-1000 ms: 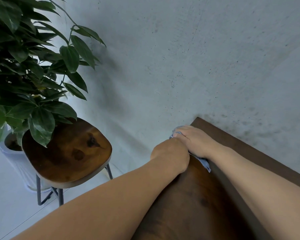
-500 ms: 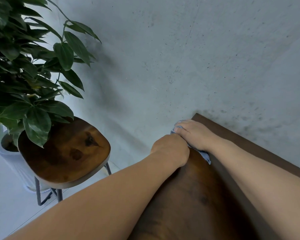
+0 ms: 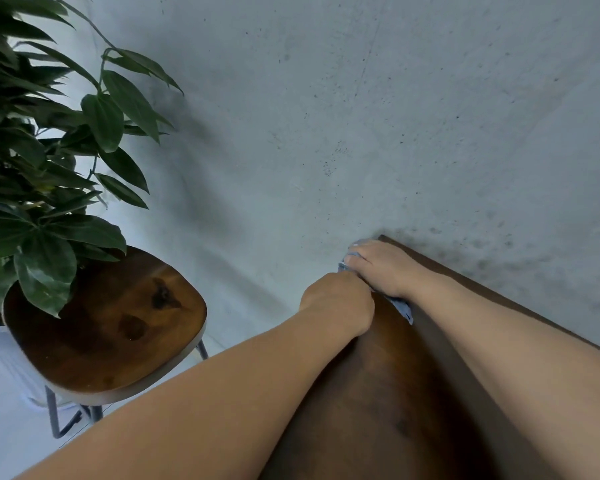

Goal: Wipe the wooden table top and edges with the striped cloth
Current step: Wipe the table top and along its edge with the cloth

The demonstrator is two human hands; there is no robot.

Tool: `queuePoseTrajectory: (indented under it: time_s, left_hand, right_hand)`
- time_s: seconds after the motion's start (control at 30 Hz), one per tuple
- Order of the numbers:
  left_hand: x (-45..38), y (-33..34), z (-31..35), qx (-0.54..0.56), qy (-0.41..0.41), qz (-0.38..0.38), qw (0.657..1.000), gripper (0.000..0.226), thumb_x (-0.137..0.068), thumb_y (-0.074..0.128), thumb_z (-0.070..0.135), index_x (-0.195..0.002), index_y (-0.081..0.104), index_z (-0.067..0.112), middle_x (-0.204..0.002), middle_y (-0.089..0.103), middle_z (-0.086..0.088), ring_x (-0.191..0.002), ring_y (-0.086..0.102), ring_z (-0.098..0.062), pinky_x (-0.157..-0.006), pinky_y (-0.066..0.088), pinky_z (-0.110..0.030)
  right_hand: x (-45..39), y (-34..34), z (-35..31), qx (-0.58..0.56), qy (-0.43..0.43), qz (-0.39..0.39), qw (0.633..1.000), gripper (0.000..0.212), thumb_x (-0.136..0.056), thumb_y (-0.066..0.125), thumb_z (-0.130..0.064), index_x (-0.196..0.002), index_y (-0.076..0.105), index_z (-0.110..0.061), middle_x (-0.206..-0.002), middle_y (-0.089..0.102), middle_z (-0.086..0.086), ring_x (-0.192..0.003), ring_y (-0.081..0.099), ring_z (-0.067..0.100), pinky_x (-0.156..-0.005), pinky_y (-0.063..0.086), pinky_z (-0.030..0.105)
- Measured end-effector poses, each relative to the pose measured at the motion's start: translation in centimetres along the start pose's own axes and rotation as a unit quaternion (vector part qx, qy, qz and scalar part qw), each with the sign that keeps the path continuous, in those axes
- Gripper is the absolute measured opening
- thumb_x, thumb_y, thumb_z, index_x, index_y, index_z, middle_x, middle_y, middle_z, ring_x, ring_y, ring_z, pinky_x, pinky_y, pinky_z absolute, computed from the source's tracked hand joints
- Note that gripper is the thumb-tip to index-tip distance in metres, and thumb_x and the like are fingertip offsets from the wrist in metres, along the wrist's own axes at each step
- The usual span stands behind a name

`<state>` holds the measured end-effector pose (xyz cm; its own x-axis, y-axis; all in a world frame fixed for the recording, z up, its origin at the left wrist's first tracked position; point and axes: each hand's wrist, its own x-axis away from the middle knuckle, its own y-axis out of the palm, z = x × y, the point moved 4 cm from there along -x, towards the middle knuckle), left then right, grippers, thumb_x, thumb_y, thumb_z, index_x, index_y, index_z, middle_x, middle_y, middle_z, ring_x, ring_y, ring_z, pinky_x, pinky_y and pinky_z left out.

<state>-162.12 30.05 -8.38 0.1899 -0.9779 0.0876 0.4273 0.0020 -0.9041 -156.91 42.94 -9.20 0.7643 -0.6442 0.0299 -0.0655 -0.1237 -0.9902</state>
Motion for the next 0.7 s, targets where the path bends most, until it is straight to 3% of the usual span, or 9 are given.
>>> queuePoseTrajectory:
  time_s: [0.1,0.2,0.3,0.43,0.63,0.7]
  left_hand:
    - [-0.8,0.2,0.3,0.004,0.003,-0.011,1.0,0.032,-0.095,0.04,0.006,-0.123,0.053,0.0,-0.122,0.057,-0.015,-0.11,0.055,-0.03,-0.088,0.045,-0.035]
    - [-1.0,0.6,0.2,0.002,0.004,0.006,1.0,0.033,-0.097,0.037,0.009,-0.126,0.051,0.003,-0.124,0.054,-0.014,-0.112,0.054,-0.029,-0.088,0.044,-0.035]
    - [-0.8,0.6,-0.1,0.018,0.005,0.022,1.0,0.031,-0.101,0.032,0.013,-0.123,0.051,0.004,-0.125,0.053,-0.014,-0.114,0.052,-0.028,-0.091,0.043,-0.035]
    - [-0.8,0.4,-0.1,0.029,0.002,0.028,0.999,0.031,-0.102,0.031,0.014,-0.122,0.052,0.004,-0.124,0.054,-0.014,-0.114,0.052,-0.028,-0.092,0.043,-0.036]
    - [-2.5,0.7,0.3,0.018,0.02,-0.002,1.0,0.029,-0.098,0.036,0.011,-0.117,0.057,0.004,-0.12,0.057,-0.013,-0.11,0.054,-0.028,-0.08,0.041,-0.033]
    - [-2.8,0.7,0.3,0.025,0.02,0.003,0.999,0.029,-0.098,0.036,0.011,-0.118,0.057,0.004,-0.121,0.056,-0.013,-0.11,0.054,-0.029,-0.082,0.042,-0.033]
  right_hand:
    - [0.8,0.1,-0.4,-0.01,-0.03,-0.003,0.999,0.04,-0.102,0.036,-0.029,-0.063,0.039,-0.033,-0.071,0.046,-0.011,-0.076,0.042,0.005,-0.071,0.036,0.029]
    - [-0.1,-0.1,0.9,-0.002,-0.01,0.002,1.0,0.037,-0.101,0.033,-0.029,-0.065,0.039,-0.023,-0.07,0.046,-0.006,-0.075,0.043,0.014,-0.07,0.037,0.037]
    - [-1.5,-0.4,2.5,0.008,0.025,0.016,1.0,0.035,-0.101,0.035,-0.025,-0.068,0.041,-0.015,-0.072,0.044,-0.005,-0.078,0.045,0.018,-0.067,0.033,0.034]
    - [-2.2,-0.2,2.9,0.014,0.049,0.021,0.998,0.037,-0.101,0.036,-0.024,-0.065,0.037,-0.017,-0.072,0.043,-0.004,-0.077,0.043,0.017,-0.066,0.029,0.032]
    - [-0.8,-0.2,1.4,0.0,0.005,-0.001,1.0,0.037,-0.102,0.037,-0.022,-0.064,0.036,-0.018,-0.07,0.042,-0.006,-0.07,0.039,0.005,-0.067,0.032,0.033]
    - [-1.3,-0.4,2.0,0.005,0.018,-0.005,1.0,0.038,-0.102,0.036,-0.023,-0.065,0.035,-0.018,-0.07,0.042,-0.006,-0.071,0.041,0.01,-0.066,0.029,0.033]
